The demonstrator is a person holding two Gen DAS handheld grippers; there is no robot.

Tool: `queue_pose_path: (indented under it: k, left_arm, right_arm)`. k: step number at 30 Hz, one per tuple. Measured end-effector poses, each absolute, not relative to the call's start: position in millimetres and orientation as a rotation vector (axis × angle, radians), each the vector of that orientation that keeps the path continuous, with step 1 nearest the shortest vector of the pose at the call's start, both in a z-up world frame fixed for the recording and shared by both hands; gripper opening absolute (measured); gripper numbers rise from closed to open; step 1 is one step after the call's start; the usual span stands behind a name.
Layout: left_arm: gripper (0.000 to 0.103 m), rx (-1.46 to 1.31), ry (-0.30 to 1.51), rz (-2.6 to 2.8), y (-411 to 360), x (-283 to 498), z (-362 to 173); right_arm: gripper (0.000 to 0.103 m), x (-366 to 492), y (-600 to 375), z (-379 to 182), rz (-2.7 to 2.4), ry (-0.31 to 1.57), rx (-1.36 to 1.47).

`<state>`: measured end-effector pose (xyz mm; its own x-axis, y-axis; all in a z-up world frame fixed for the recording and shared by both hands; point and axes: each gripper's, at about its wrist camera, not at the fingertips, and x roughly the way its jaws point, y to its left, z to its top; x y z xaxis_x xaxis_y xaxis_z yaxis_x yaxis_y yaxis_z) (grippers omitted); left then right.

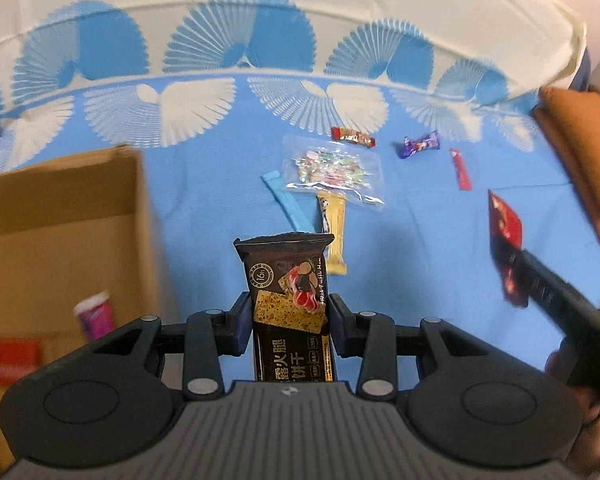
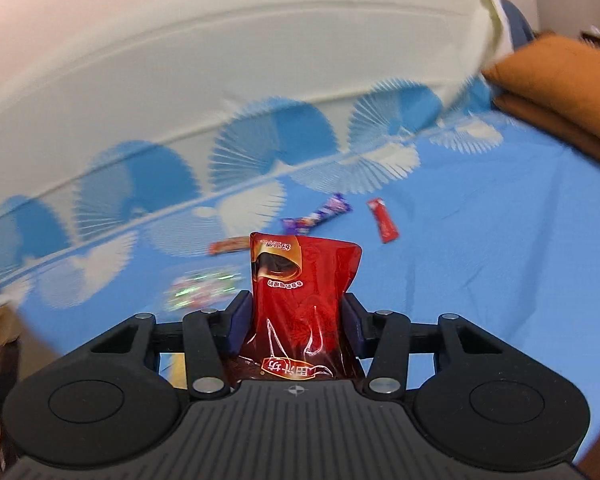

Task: Organize snacks

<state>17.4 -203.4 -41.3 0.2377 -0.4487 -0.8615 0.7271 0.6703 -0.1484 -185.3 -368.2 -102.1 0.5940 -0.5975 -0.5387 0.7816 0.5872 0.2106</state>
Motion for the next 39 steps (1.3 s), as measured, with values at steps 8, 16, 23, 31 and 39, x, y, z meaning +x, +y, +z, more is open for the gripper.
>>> queue_pose_path:
  k: [8,16,23,31,39]
  left_arm:
    - [0.043,0.274,1.025,-0.707,-74,-17,3]
    - [0.043,0.241,1.025,-0.580,38,-30,8]
    - [0.043,0.202,0.992,-0.558,95,-44,8]
    - [0.043,0.156,0.960,-0.585,117,-60,12]
    - [0.043,0.119,0.933,-0.576,133,-67,18]
  right_arm:
    - [0.051,-205,-237,-38,-0.556,0.451,0.411]
    - [0.051,-194,-128,-16,-0.302,0.523,0.398]
    - [0.051,-193,-71,-11,-0.246,0.566,0.310]
    - [0.051,-201,-42,0,-0.243,0.549,0.244]
    - [0.051,-208,-29,5,-0.232,0.538,0.213]
